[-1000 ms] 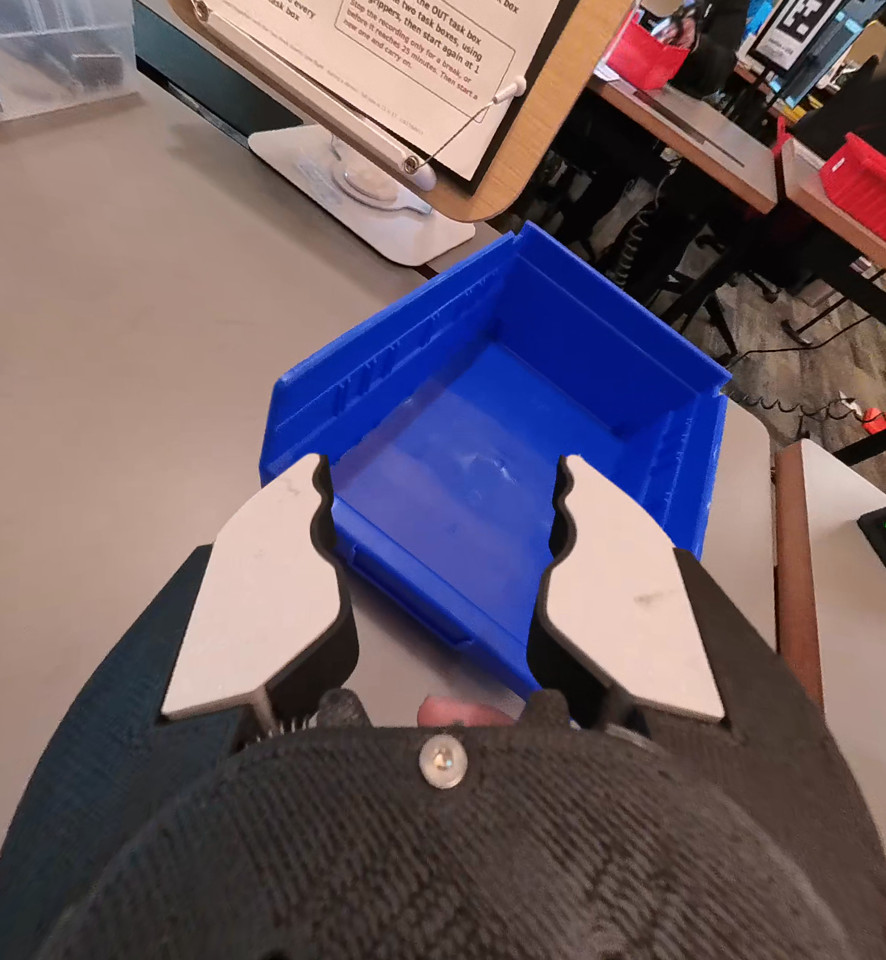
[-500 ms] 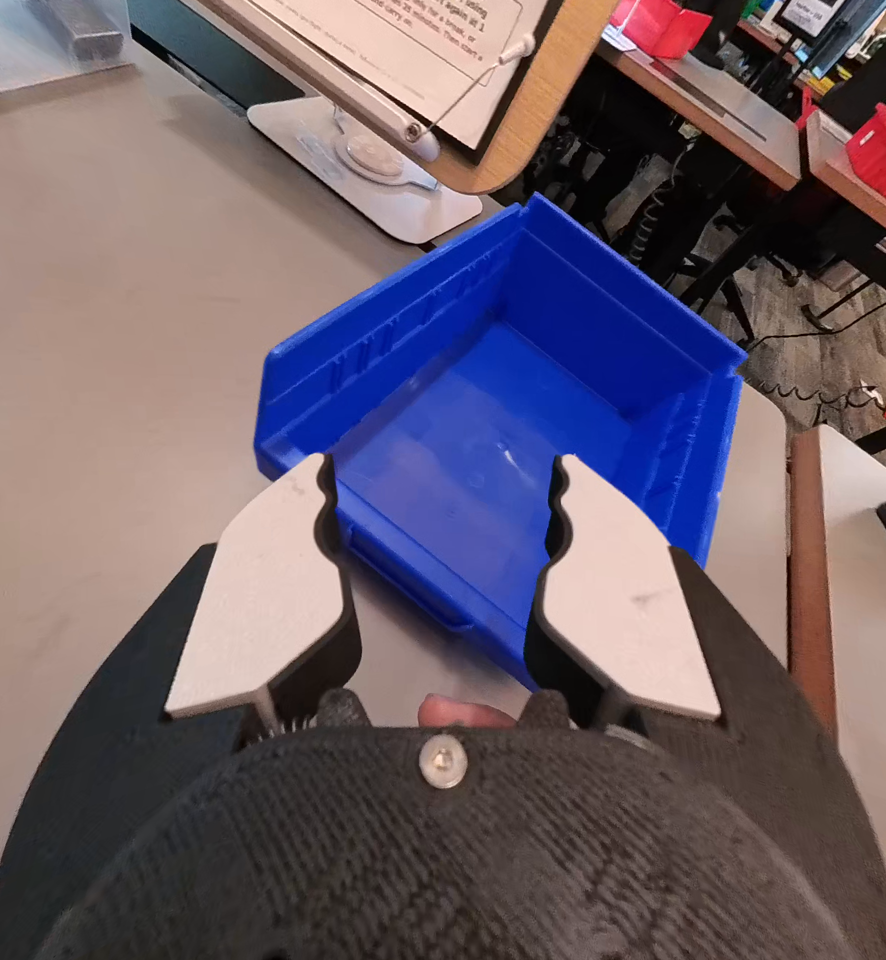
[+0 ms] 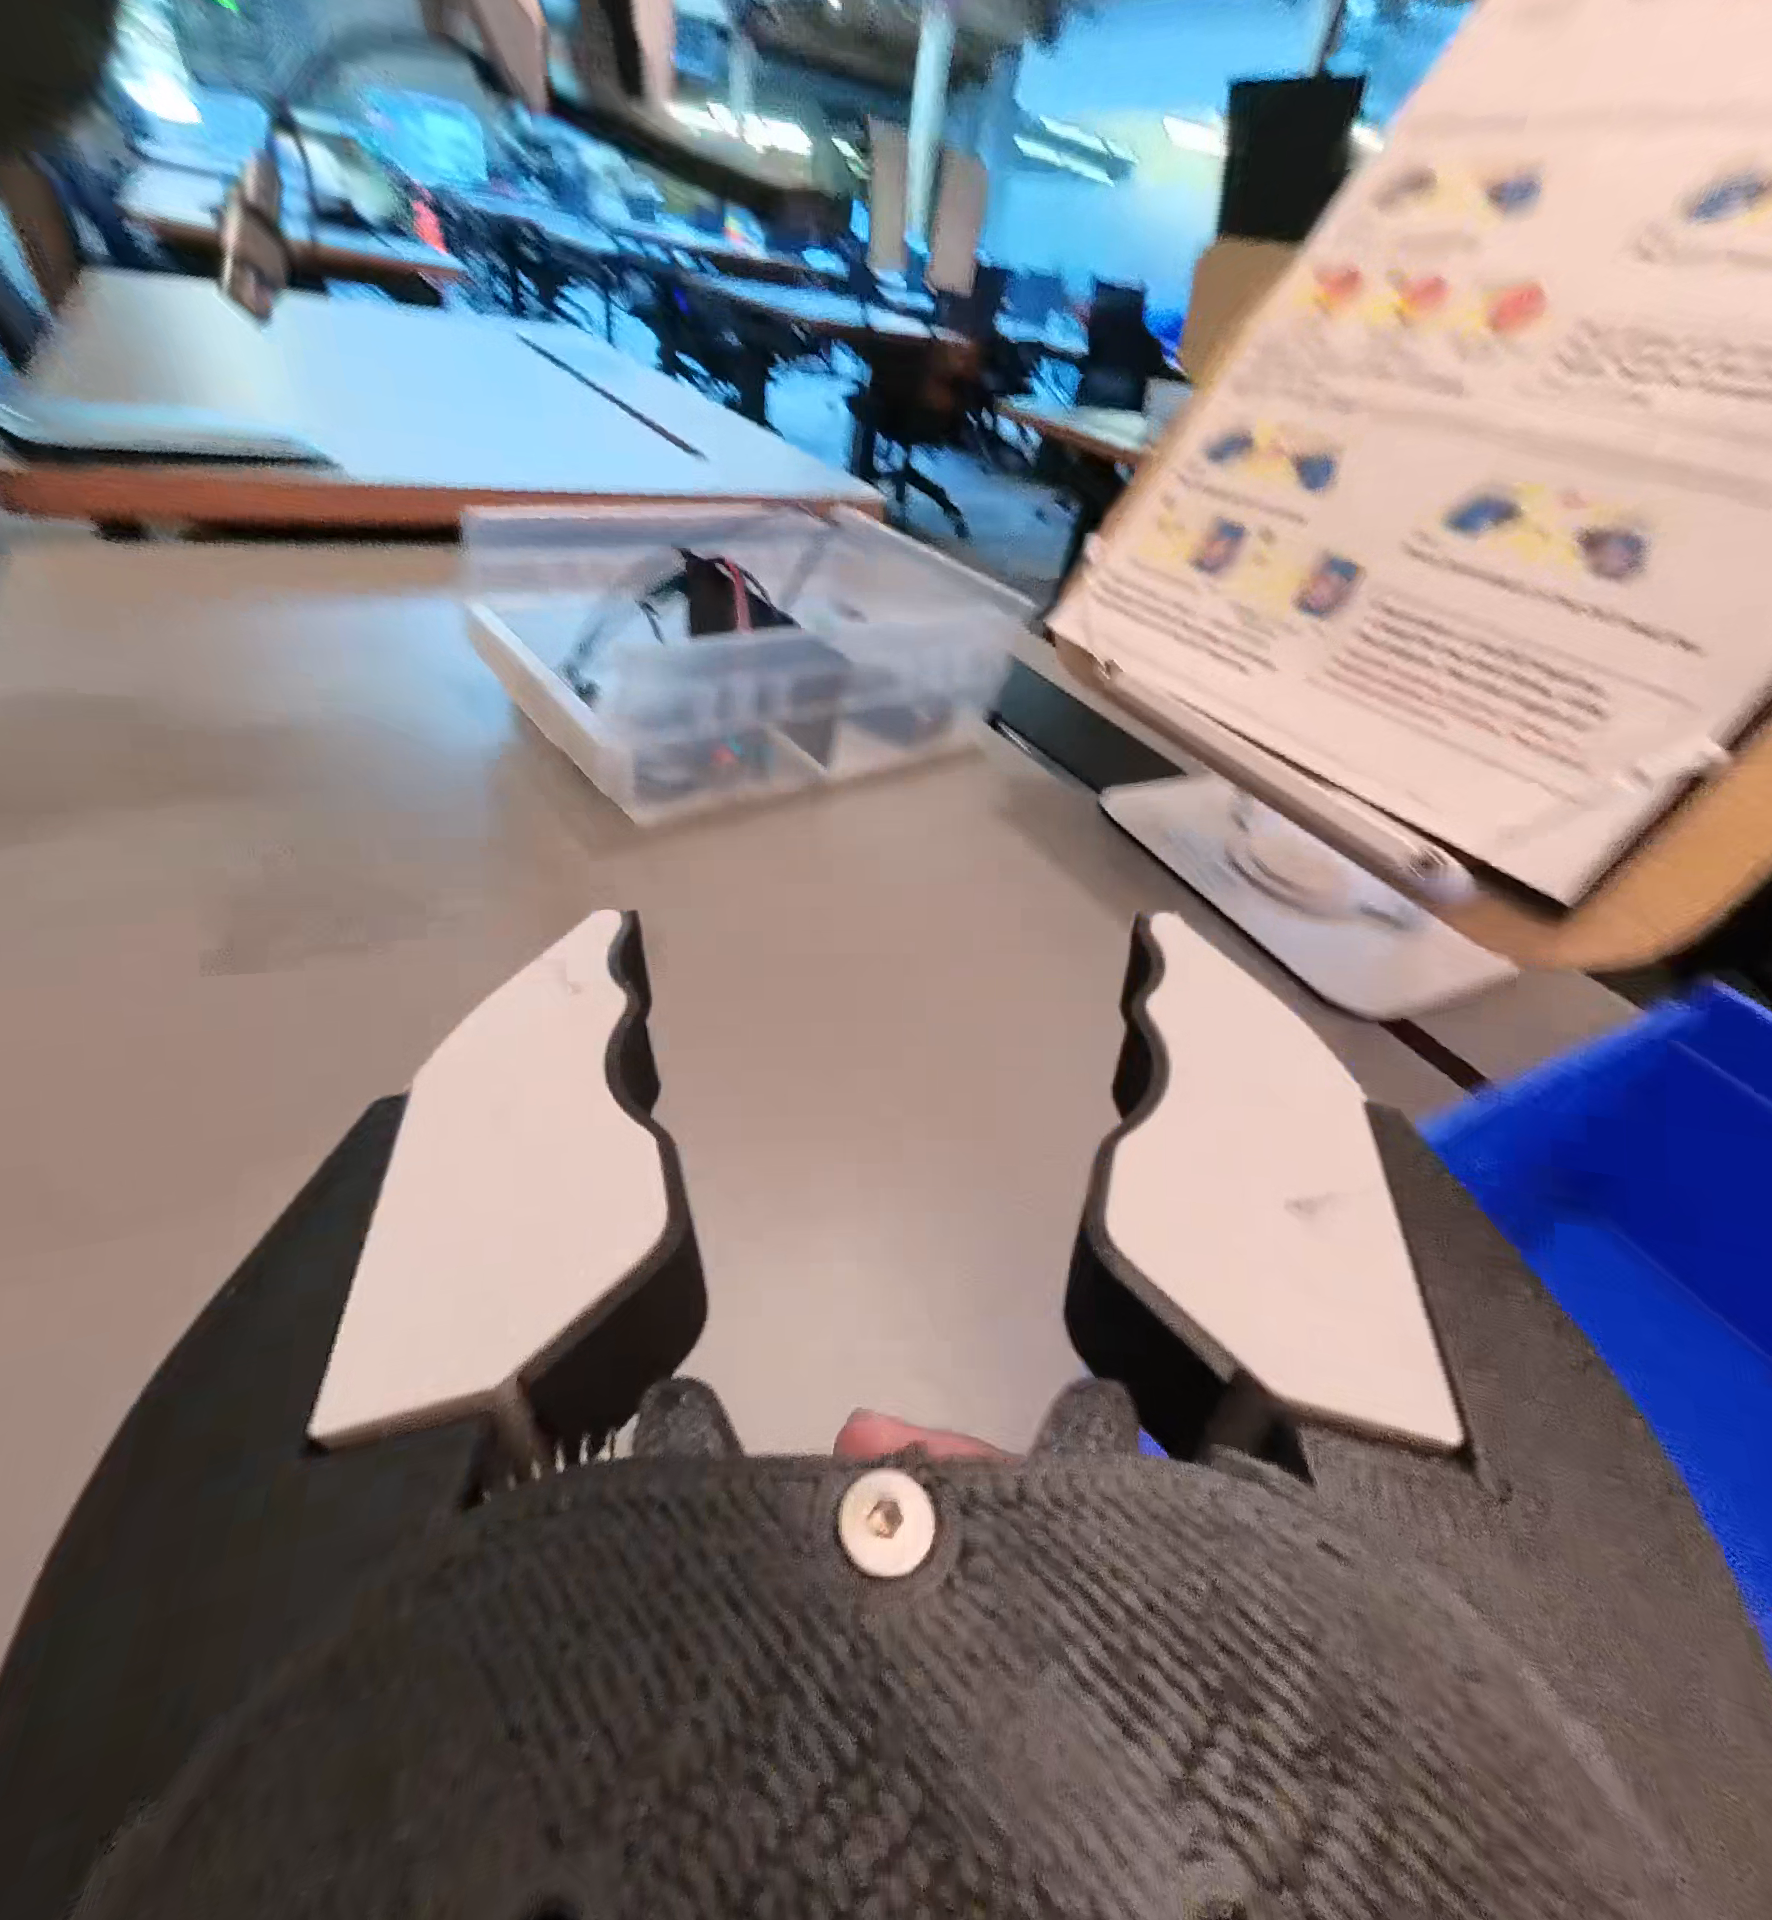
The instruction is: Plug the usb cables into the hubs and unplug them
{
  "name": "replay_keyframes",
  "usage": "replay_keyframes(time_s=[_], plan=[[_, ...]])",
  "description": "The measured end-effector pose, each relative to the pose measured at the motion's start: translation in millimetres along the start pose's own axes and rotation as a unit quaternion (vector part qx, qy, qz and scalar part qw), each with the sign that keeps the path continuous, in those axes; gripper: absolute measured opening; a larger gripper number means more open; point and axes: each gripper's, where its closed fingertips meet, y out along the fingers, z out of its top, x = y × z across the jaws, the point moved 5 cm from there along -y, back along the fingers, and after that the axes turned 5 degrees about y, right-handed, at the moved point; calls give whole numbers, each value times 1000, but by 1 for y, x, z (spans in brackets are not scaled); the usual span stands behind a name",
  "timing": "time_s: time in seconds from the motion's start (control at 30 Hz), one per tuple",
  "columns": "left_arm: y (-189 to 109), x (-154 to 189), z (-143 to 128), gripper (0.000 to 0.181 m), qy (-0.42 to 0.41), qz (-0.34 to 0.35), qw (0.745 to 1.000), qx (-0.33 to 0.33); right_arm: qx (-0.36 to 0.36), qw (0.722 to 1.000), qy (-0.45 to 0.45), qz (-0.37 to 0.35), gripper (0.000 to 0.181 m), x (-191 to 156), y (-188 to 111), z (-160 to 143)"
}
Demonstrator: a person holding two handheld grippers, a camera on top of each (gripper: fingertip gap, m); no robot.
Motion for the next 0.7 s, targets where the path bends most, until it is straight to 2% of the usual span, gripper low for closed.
replay_keyframes(time_s=[0.03,0.1,0.2,0.27,0.33,0.53,0.7], plan=[[12,16,11,32,73,-29,997,20,14,1000,0,25,89,-9,8,6],[39,41,31,31,152,-80,984,37,42,997,6,57,91,-23,24,20],[77,60,56,31,215,-119,969,5,88,991,33,95,88,-45,46,41],[96,67,73,31,245,-140,959,-3,83,992,32,89,87,-53,58,44],[110,73,86,31,274,-160,948,0,74,994,16,75,78,-59,65,41],[131,75,112,31,312,-205,927,45,85,995,7,45,35,-69,56,28],[143,75,115,30,329,-220,917,38,87,996,22,30,35,-71,51,23]])
